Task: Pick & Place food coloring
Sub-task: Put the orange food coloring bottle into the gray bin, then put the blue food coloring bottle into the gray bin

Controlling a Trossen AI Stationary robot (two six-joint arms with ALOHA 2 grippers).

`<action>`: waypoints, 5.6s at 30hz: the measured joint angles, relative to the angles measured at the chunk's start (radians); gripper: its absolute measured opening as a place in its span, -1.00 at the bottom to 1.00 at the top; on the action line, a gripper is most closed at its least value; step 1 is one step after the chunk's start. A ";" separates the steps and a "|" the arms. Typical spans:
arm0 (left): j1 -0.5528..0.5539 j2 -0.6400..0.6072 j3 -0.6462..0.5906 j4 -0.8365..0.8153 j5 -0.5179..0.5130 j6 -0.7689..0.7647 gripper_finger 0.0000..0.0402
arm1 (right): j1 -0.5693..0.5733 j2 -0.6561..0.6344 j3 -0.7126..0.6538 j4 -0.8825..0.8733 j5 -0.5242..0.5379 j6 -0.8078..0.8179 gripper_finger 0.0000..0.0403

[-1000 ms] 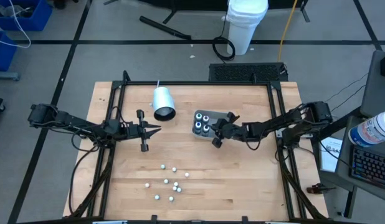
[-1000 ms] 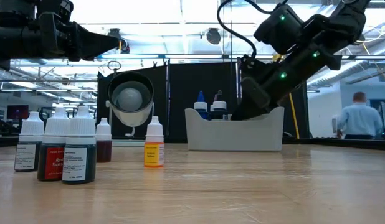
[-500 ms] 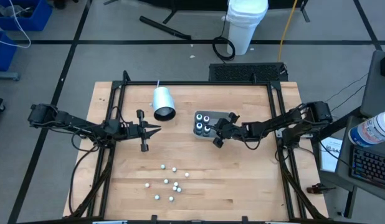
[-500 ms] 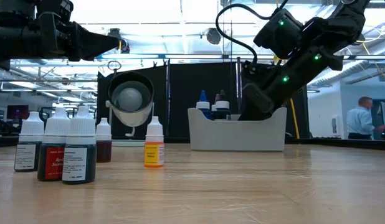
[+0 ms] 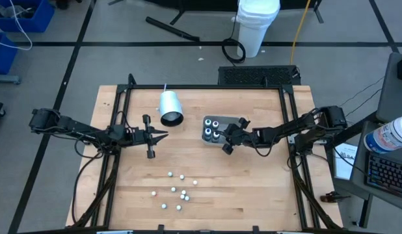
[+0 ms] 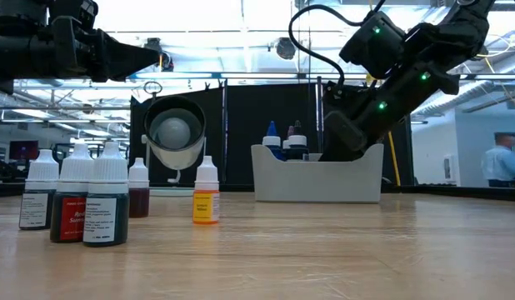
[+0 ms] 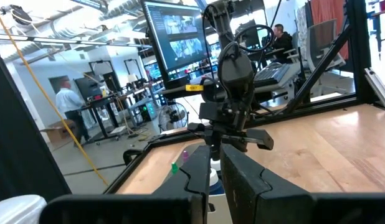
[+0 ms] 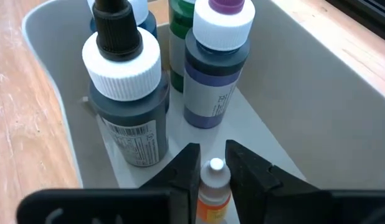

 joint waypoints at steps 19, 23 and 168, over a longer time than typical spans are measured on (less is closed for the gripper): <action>0.000 0.000 0.000 -0.001 0.000 -0.021 -0.77 | 0.000 -0.036 -0.002 0.036 0.007 -0.010 -0.37; 0.000 0.000 0.000 -0.003 0.000 -0.021 -0.77 | 0.007 -0.104 -0.002 0.039 0.033 -0.060 -0.36; -0.436 0.051 0.651 -1.377 -0.284 -0.424 -0.77 | 0.483 -1.230 -0.637 0.212 0.237 -0.452 -1.00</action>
